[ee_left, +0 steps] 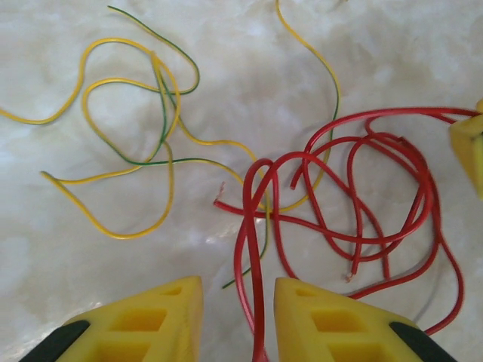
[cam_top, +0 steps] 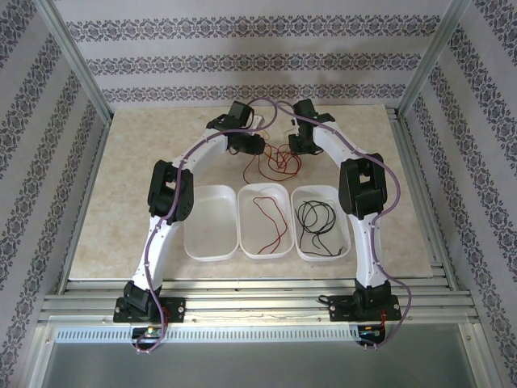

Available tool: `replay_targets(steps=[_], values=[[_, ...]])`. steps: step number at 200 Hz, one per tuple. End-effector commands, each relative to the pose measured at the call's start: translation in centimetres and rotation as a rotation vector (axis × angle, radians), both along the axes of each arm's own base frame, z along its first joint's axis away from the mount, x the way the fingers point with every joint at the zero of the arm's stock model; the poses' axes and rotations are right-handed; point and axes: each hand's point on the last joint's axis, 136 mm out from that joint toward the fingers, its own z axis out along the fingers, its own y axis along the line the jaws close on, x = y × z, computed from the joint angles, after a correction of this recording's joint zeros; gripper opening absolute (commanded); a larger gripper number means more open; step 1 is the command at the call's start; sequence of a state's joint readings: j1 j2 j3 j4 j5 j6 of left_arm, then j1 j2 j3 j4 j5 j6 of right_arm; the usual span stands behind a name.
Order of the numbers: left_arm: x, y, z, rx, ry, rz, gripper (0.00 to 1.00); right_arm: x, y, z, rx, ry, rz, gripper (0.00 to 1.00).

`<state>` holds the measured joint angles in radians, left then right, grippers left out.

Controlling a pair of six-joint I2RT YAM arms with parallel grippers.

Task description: Untangle the cables

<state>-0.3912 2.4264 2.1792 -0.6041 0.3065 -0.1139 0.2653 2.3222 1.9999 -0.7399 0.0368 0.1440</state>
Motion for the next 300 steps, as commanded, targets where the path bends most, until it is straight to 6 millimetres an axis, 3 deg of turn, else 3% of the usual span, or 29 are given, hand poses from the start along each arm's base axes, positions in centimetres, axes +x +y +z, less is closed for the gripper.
replay_targets(steps=[1,16,42,94,127,189,244,300], values=[[0.1,1.2,1.2,0.051,-0.019,-0.011,0.30,0.1,-0.1,0.3,0.004,0.001,0.016,0.31],[0.1,0.9,0.5,0.038,-0.001,-0.019,0.30,0.0,0.2,0.0,0.016,0.006,0.023,0.30],[0.1,0.6,-0.5,0.028,0.029,-0.021,0.30,-0.2,0.8,-0.3,0.018,0.014,0.035,0.20],[0.0,1.0,-2.2,0.070,0.056,-0.016,0.29,-0.7,0.9,2.6,-0.024,-0.035,0.063,0.06],[-0.2,1.2,-2.9,0.081,0.070,-0.013,0.22,-1.0,1.1,5.6,-0.052,-0.088,0.073,0.00],[-0.3,0.8,-2.9,0.049,0.071,-0.002,0.07,-1.9,1.5,11.9,-0.091,-0.203,0.073,0.00],[-0.3,0.7,-2.7,0.034,0.071,0.000,0.00,-3.0,1.4,17.0,-0.058,-0.295,0.048,0.00],[-0.4,0.8,-2.9,0.037,0.076,0.005,0.00,-4.4,0.6,22.2,-0.055,-0.404,0.007,0.00]])
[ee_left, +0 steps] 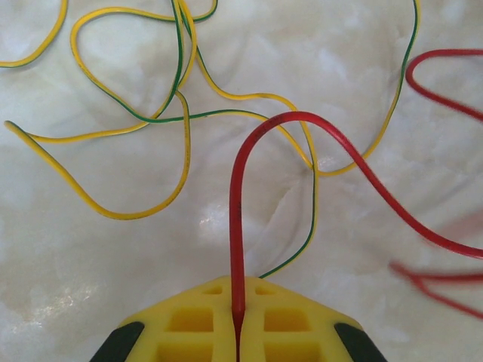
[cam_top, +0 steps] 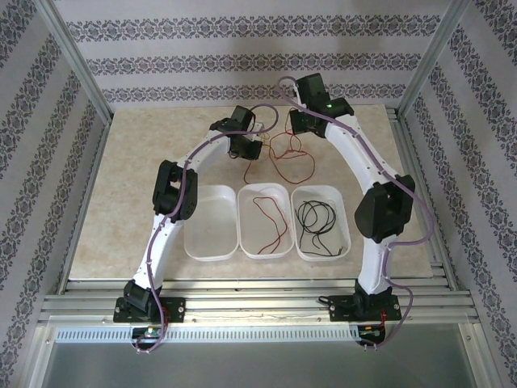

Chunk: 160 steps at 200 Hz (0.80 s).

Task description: Untangle the cables

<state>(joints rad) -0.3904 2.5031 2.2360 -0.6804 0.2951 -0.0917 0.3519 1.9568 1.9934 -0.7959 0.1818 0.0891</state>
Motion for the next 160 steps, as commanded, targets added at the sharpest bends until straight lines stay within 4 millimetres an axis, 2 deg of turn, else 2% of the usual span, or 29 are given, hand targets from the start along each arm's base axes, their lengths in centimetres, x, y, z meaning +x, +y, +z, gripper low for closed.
replay_targets(steps=[1,34,71,129,160], values=[[0.1,0.3,0.5,-0.017,0.000,0.017,0.00,-1.2,-0.7,3.9,0.009,-0.078,-0.043,0.00],[0.2,0.4,0.6,-0.016,-0.004,0.021,0.00,-2.1,-1.3,6.5,0.024,-0.132,-0.059,0.00],[0.4,-0.1,1.3,-0.044,-0.018,0.017,0.00,-2.9,-1.8,8.4,0.049,-0.181,-0.082,0.00],[0.8,-0.6,2.9,-0.082,-0.051,0.010,0.01,-3.8,-2.5,12.6,0.105,-0.301,-0.111,0.00],[0.9,-1.0,4.8,-0.115,-0.082,0.004,0.02,-4.0,-2.4,14.0,0.117,-0.325,-0.109,0.00]])
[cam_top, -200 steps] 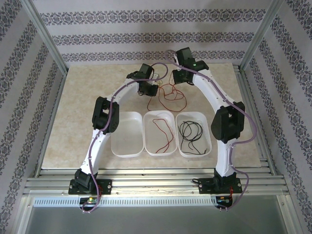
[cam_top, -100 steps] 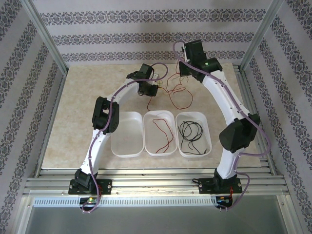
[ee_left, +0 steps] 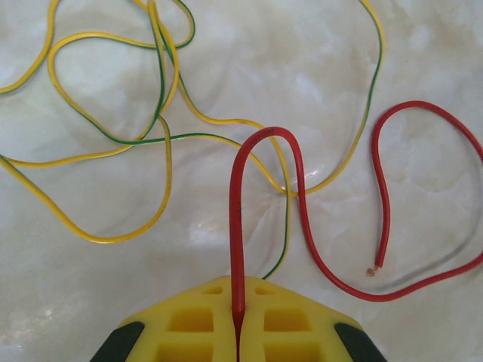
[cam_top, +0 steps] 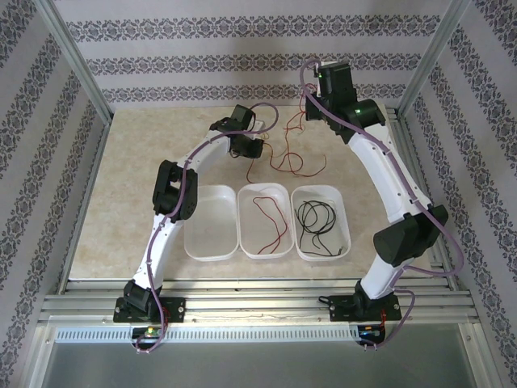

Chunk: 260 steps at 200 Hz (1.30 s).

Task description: Untangle the cables

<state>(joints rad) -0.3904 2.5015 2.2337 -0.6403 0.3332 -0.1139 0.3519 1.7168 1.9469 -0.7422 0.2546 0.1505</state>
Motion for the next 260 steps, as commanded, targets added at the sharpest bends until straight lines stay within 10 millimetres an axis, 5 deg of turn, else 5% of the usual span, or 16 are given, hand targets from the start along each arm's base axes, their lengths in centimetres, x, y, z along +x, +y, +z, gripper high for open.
replay_targets(steps=[1,28,53,77,145,205,260], values=[[0.5,-0.2,4.2,-0.063,-0.068,0.007,0.02,-0.5,0.1,3.1,0.029,-0.081,-0.015,0.00],[0.8,-0.1,5.4,-0.069,-0.097,0.017,0.02,-0.7,0.3,4.5,0.051,-0.111,-0.004,0.00],[0.8,-0.5,6.6,-0.103,-0.107,0.011,0.33,-0.8,0.4,5.2,0.058,-0.123,0.003,0.00],[0.5,-0.6,8.4,-0.119,-0.136,-0.003,0.44,-0.8,0.5,5.1,0.054,-0.116,0.007,0.00],[-0.7,-1.4,14.6,-0.190,-0.375,-0.140,0.55,-1.0,1.3,4.9,0.067,-0.102,0.032,0.00],[-2.8,-6.2,14.3,-0.325,-0.477,-0.318,0.85,-1.8,1.6,6.0,0.087,-0.116,0.046,0.00],[-4.0,-10.0,13.3,-0.410,-0.543,-0.420,0.88,-2.7,1.6,7.1,0.113,-0.133,0.048,0.00]])
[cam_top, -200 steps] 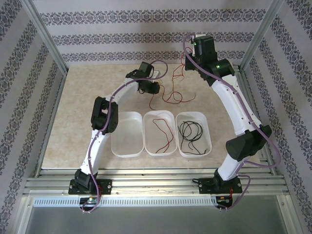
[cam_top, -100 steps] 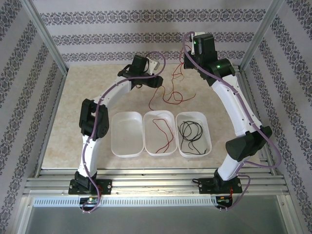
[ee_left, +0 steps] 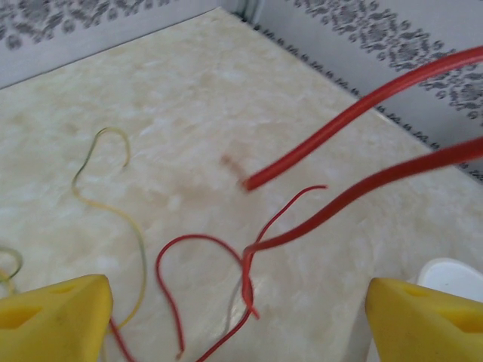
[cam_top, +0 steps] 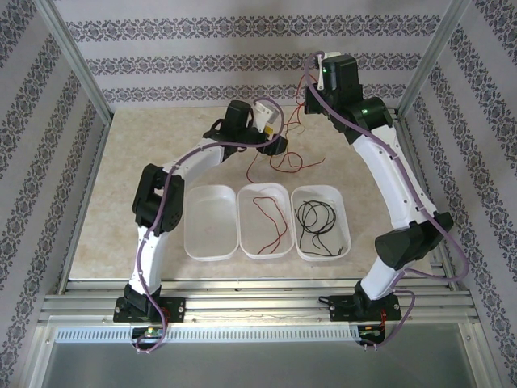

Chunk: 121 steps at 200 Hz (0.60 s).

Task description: Untangle the cables

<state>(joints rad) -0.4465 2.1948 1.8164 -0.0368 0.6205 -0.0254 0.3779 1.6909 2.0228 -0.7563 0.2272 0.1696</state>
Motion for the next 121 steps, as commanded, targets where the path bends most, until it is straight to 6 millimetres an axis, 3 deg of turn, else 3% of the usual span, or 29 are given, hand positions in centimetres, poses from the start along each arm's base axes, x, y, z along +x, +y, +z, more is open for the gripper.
replay_targets(steps=[1,40,85,90,110,121], values=[[-0.7,-2.8,1.0,-0.074,-0.130,-0.089,0.88,-1.5,0.3,3.1,0.053,-0.058,0.009,0.00],[0.6,-2.8,0.6,-0.154,-0.191,-0.010,0.88,-2.1,0.4,4.0,0.077,-0.073,0.019,0.00],[2.0,-3.6,0.8,-0.250,-0.182,0.017,0.71,-3.0,0.8,4.7,0.102,-0.084,0.037,0.00],[2.1,-3.7,0.8,-0.254,-0.178,0.019,0.67,-3.0,0.8,4.8,0.103,-0.086,0.038,0.00],[2.6,-3.6,0.5,-0.259,-0.161,0.047,0.31,-3.3,0.3,5.1,0.086,-0.097,0.022,0.00],[2.7,-3.4,0.8,-0.252,-0.171,0.063,0.17,-3.4,-0.4,5.2,0.064,-0.102,0.001,0.00]])
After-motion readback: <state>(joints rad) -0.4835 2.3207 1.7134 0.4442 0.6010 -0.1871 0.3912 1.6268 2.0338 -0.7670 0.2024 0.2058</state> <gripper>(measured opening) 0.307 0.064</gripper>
